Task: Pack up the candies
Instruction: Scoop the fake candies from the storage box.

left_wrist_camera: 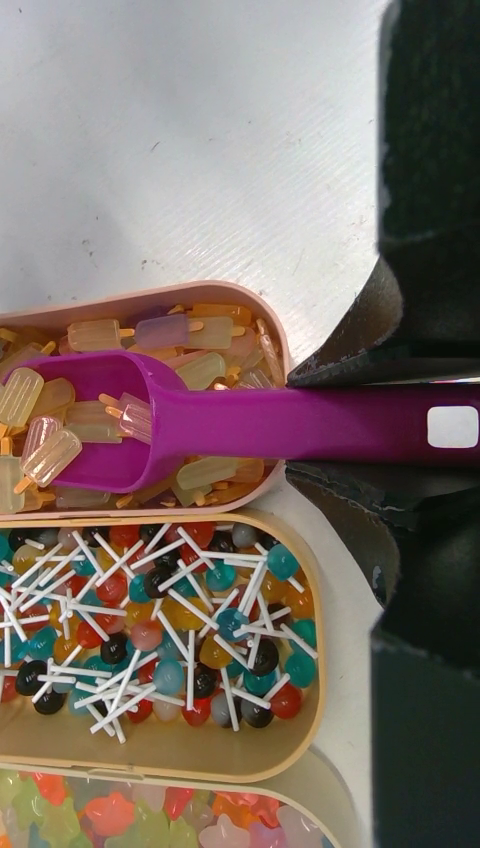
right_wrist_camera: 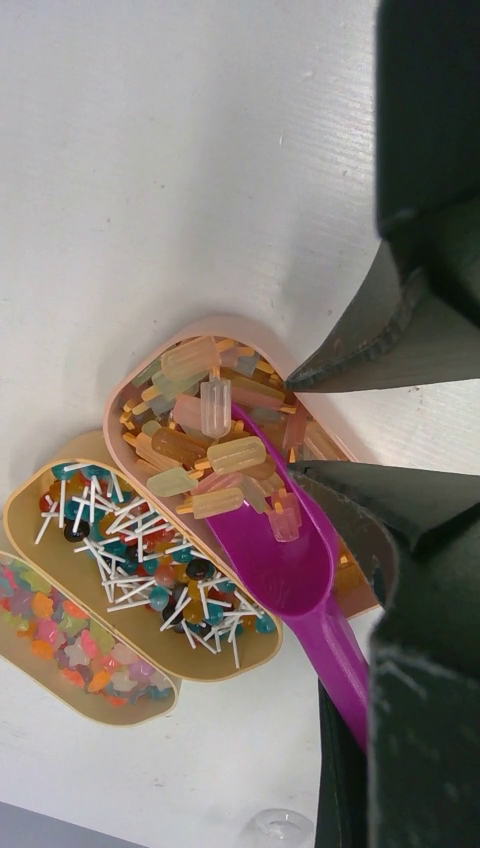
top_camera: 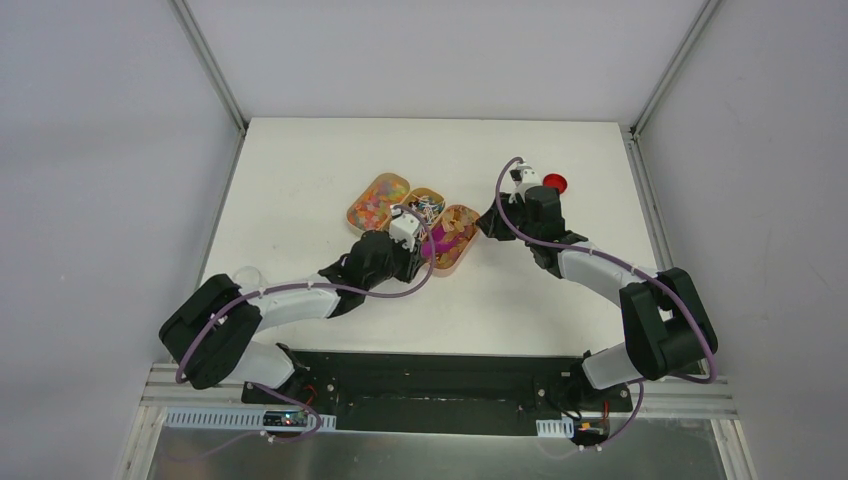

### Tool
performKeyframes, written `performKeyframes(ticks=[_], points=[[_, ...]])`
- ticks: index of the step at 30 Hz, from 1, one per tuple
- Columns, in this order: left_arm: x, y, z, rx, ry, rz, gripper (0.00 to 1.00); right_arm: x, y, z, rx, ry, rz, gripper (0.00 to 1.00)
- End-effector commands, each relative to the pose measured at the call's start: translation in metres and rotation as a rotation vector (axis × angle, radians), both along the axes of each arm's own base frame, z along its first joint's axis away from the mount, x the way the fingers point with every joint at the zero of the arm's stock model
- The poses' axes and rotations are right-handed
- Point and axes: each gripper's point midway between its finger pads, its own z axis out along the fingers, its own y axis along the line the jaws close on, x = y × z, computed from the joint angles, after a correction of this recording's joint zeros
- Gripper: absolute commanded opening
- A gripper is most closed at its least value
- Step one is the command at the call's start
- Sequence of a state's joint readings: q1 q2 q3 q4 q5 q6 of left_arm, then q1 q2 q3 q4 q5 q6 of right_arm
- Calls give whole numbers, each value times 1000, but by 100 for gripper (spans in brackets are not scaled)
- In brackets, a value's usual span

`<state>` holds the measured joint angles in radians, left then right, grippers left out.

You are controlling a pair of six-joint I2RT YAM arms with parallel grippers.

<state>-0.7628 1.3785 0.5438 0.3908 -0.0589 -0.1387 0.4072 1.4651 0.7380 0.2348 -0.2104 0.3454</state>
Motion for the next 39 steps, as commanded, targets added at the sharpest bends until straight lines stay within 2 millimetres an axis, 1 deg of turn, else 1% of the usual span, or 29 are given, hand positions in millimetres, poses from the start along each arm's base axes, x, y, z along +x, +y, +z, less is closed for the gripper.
performKeyframes(ticks=[1, 8, 14, 22, 28, 33, 39], points=[[3, 18, -2, 35, -47, 59, 0, 6, -2, 23, 16, -83, -3, 33], [2, 20, -4, 27, -65, 64, 0, 6, -2, 26, 17, -88, -1, 34], [1, 22, 1, 10, -103, 59, 0, 5, -4, 28, 12, -95, -4, 34], [-5, 25, 20, -48, -216, 33, 0, 6, -4, 36, 9, -108, 2, 34], [-9, 23, 29, -68, -254, 6, 0, 7, -5, 44, 1, -123, 3, 33], [-13, 24, 46, -112, -313, -6, 0, 7, -7, 50, -3, -144, -3, 33], [-17, 27, 70, -176, -378, -3, 0, 4, -11, 66, 2, -188, -14, 34]])
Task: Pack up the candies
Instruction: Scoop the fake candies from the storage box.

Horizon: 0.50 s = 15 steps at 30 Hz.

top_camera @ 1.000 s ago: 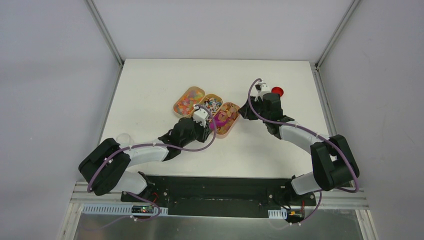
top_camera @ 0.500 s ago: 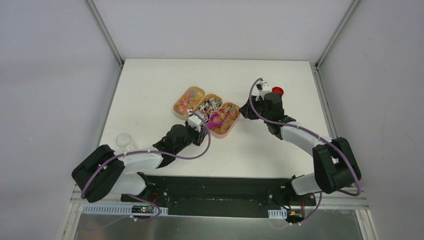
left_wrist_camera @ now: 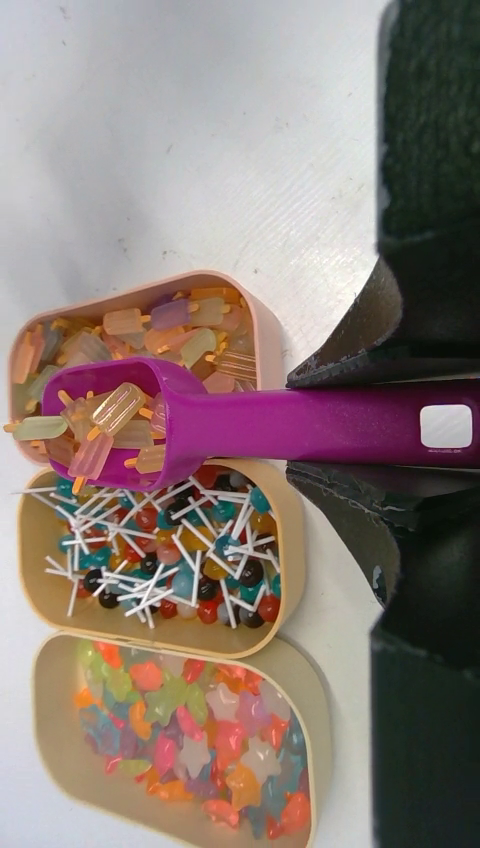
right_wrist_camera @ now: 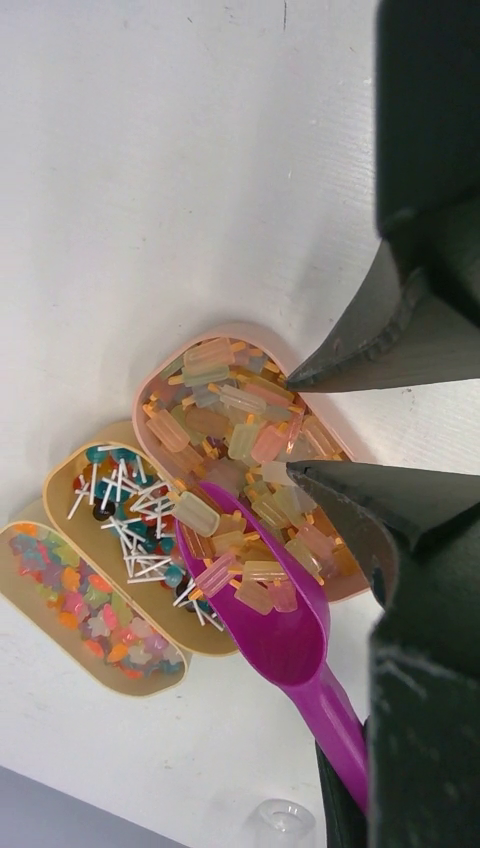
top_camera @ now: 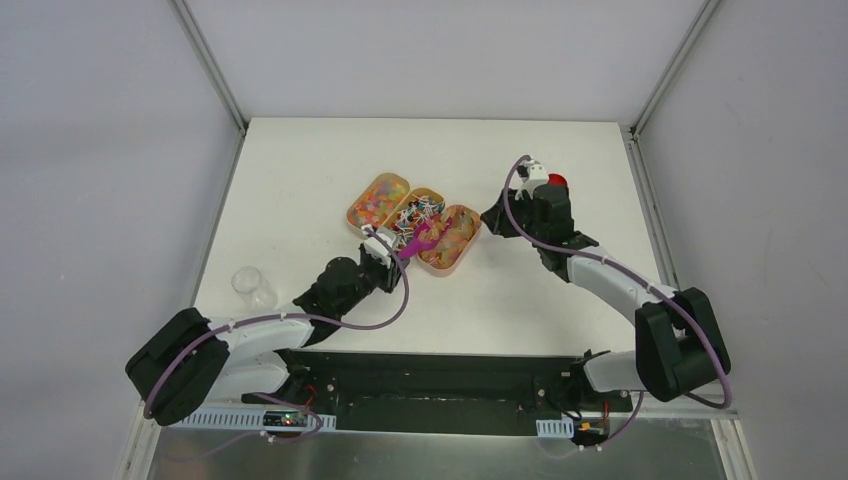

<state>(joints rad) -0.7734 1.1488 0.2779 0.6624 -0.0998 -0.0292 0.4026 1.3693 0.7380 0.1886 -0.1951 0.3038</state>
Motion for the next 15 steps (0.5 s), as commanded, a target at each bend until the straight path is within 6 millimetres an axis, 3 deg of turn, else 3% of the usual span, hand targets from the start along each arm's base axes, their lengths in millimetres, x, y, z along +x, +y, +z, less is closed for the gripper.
performKeyframes(ticks=[1, 10, 15], points=[[2, -4, 47, -113, -142, -10, 0, 8, -4, 41, 19, -123, -15, 34], [-4, -4, 89, -171, -246, -40, 0, 3, -9, 44, 11, -145, -25, 34], [-5, 5, 133, -223, -344, -13, 0, -5, -8, 52, 38, -182, -7, 33]])
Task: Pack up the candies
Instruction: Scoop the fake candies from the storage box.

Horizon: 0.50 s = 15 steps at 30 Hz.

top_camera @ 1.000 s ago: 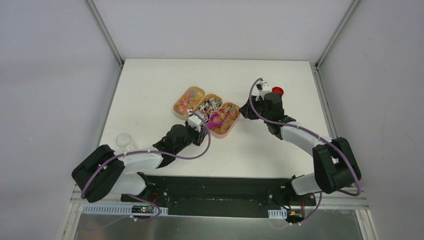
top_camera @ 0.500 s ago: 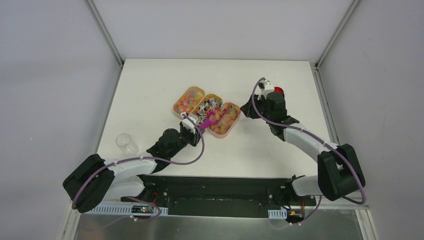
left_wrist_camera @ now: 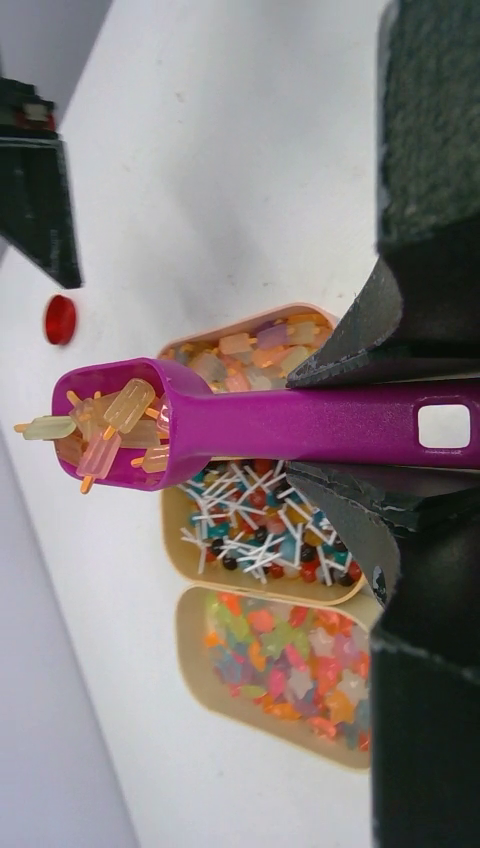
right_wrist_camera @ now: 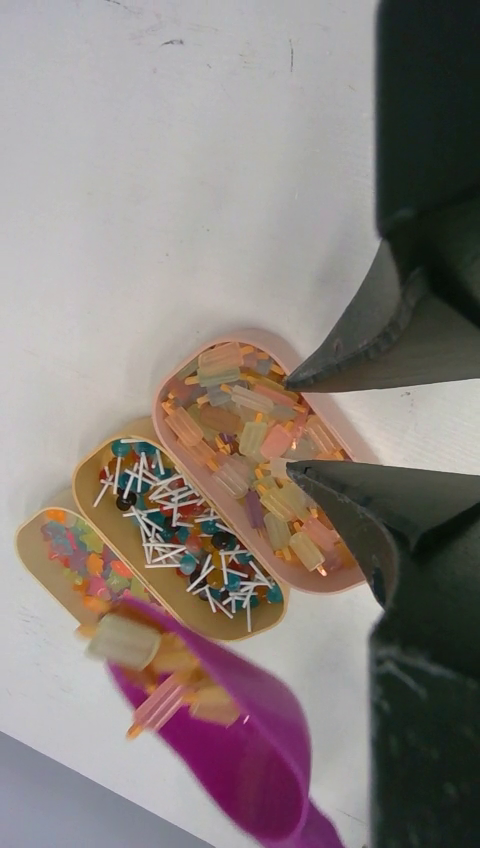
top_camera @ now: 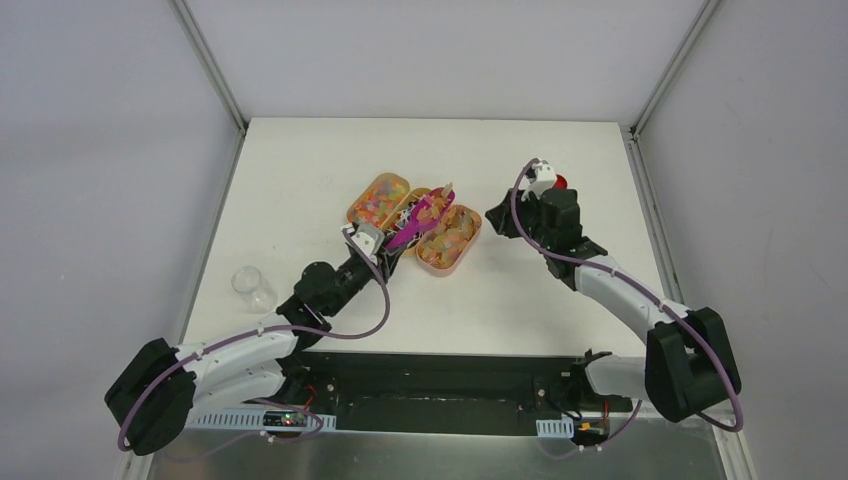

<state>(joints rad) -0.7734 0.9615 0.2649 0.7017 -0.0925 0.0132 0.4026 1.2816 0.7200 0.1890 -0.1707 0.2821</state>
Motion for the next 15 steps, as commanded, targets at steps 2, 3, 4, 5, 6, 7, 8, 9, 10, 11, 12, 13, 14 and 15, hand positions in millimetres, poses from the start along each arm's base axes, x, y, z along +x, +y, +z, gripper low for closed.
performKeyframes(ticks=[2, 3, 4, 5, 6, 7, 8, 9, 10, 11, 12, 13, 14, 15], points=[[0, 2, 84, -105, -201, 4, 0, -5, 1, 34, 55, -144, 28, 34], [0, 3, 91, -98, -217, 8, 0, -9, 2, 34, 61, -153, 45, 34], [1, 4, 97, -95, -228, 15, 0, -11, 5, 39, 74, -180, 64, 34], [2, 5, 103, -92, -241, 23, 0, -14, 6, 41, 84, -199, 79, 34], [2, 7, 109, -93, -254, 30, 0, -16, 8, 43, 92, -214, 94, 34], [2, 9, 116, -97, -267, 37, 0, -19, 10, 47, 99, -243, 114, 34], [2, 10, 120, -99, -277, 46, 0, -22, 12, 49, 106, -263, 130, 34], [3, 12, 125, -100, -283, 56, 0, -25, 14, 53, 116, -291, 143, 34], [5, 13, 128, -96, -281, 66, 0, -29, 17, 56, 125, -315, 160, 34], [7, 14, 132, -96, -280, 79, 0, -33, 21, 59, 133, -340, 188, 35], [8, 15, 135, -96, -279, 88, 0, -37, 26, 60, 136, -360, 211, 35], [9, 17, 138, -100, -284, 100, 0, -39, 30, 62, 133, -381, 228, 35], [11, 18, 142, -106, -286, 113, 0, -41, 34, 64, 124, -402, 242, 35], [13, 19, 146, -107, -282, 127, 0, -45, 42, 65, 115, -418, 265, 36]])
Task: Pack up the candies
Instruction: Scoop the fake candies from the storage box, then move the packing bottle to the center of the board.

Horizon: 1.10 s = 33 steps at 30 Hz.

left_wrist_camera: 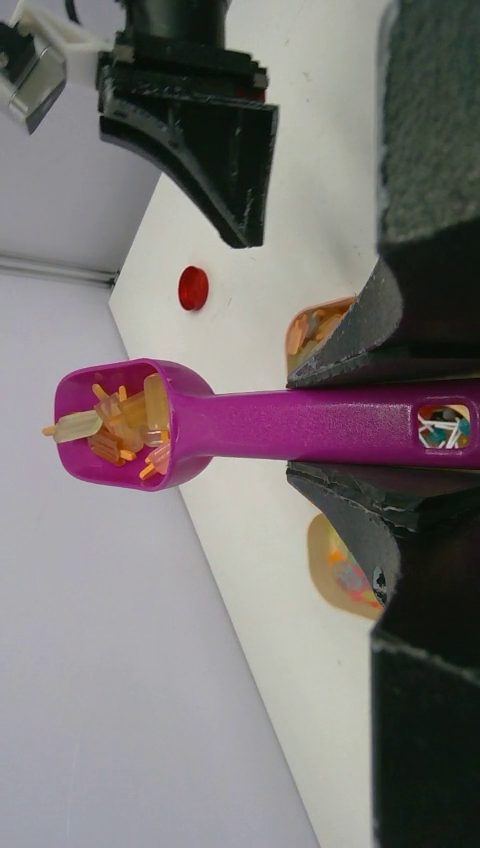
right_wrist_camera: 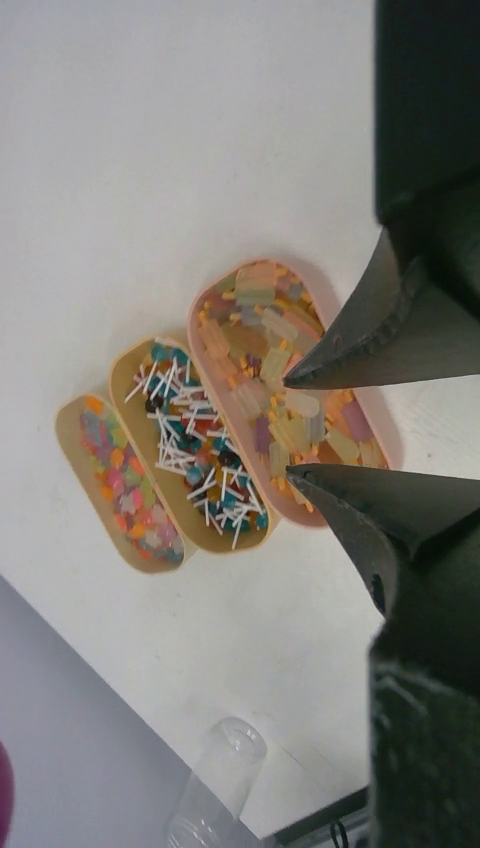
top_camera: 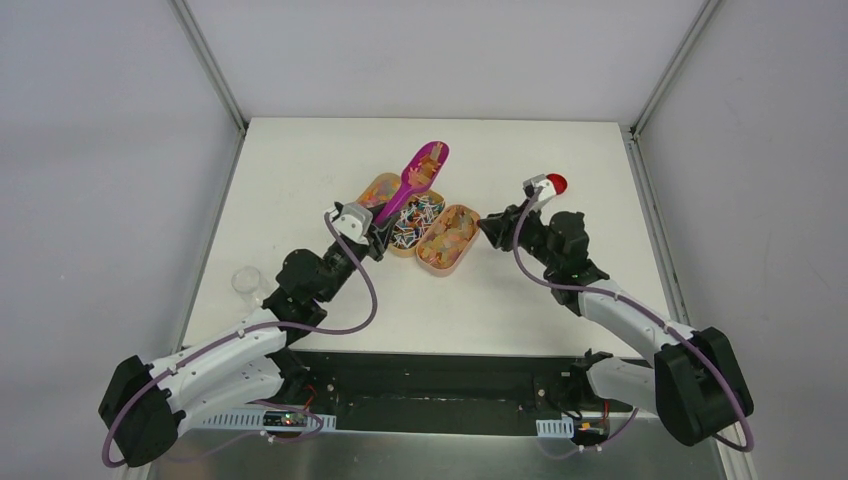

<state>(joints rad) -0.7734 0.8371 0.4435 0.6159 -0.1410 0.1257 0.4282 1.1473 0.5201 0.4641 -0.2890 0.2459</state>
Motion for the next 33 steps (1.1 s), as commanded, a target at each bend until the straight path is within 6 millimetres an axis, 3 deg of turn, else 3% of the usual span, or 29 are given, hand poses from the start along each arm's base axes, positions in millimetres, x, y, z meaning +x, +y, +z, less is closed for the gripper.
performKeyframes(ticks=[1, 9, 19, 28, 33], points=[[7, 9, 42, -43, -56, 72, 0, -15, 34, 47, 23, -247, 129, 37], [27, 31, 68, -46, -31, 241, 0, -54, 101, 48, 19, -404, 328, 47], [25, 60, 124, -76, -76, 361, 0, -108, 225, 40, 52, -600, 603, 69], [5, 91, 170, -121, -35, 413, 0, -125, 333, 18, 22, -660, 749, 85], [-9, 105, 187, -142, -60, 414, 0, -127, 383, 4, 4, -669, 802, 84]])
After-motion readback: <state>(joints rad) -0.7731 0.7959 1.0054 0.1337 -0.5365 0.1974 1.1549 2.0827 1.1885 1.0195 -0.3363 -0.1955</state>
